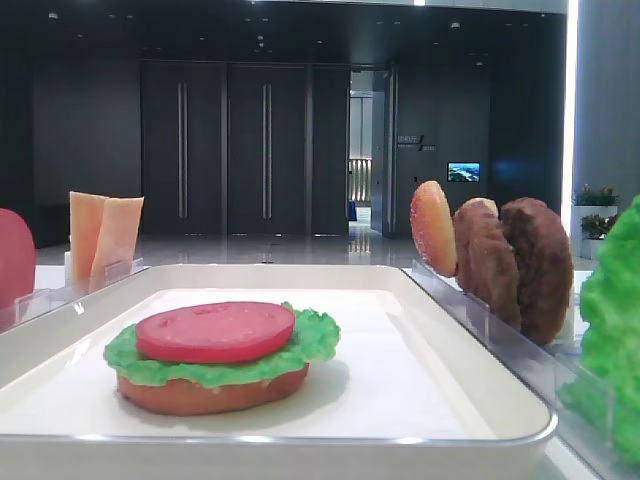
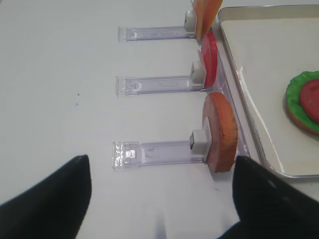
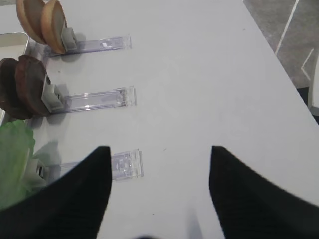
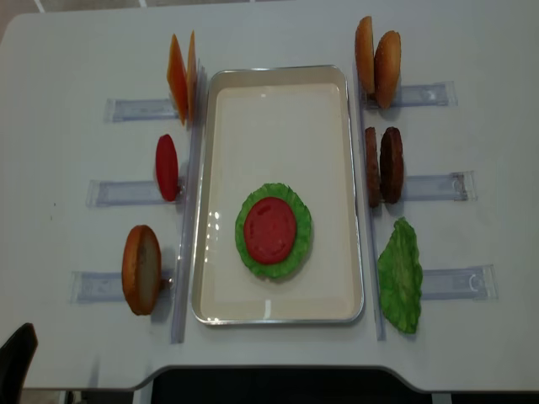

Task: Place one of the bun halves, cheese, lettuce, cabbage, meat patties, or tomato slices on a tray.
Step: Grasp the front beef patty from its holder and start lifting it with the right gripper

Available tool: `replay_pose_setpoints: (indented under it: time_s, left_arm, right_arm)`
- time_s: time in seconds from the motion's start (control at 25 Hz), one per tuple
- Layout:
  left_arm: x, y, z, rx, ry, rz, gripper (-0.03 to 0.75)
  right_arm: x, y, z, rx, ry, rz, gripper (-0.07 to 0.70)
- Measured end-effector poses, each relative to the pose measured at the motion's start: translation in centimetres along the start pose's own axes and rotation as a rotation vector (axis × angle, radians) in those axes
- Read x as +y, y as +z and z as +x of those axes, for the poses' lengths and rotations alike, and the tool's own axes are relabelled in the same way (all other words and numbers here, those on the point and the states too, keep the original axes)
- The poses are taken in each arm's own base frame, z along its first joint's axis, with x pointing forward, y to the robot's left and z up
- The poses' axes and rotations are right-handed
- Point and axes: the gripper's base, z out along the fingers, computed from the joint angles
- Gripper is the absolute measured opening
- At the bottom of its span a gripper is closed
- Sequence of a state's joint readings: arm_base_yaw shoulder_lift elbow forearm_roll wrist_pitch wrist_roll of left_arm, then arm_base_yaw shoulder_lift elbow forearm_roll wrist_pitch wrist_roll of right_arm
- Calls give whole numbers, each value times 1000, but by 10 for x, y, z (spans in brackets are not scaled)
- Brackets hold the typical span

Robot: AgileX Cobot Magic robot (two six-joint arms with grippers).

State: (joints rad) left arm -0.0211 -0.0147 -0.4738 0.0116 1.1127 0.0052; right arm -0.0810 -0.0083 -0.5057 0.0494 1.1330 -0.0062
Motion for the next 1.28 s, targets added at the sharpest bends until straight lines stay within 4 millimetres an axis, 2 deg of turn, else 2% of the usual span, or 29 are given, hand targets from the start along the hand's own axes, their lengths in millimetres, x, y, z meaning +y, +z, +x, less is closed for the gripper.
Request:
replay_pose_setpoints:
  time_s: [0.92,1.12,1.28]
  left_arm:
    - [0,0,0,0,0,0,692]
    - [0,0,0,0,0,0,692]
    - [0,0,0,0,0,0,692]
  right_arm:
    - [0,0,0,0,0,0,414]
    - [0,0,0,0,12,4,493]
    - [0,0,0,0,14,4,517]
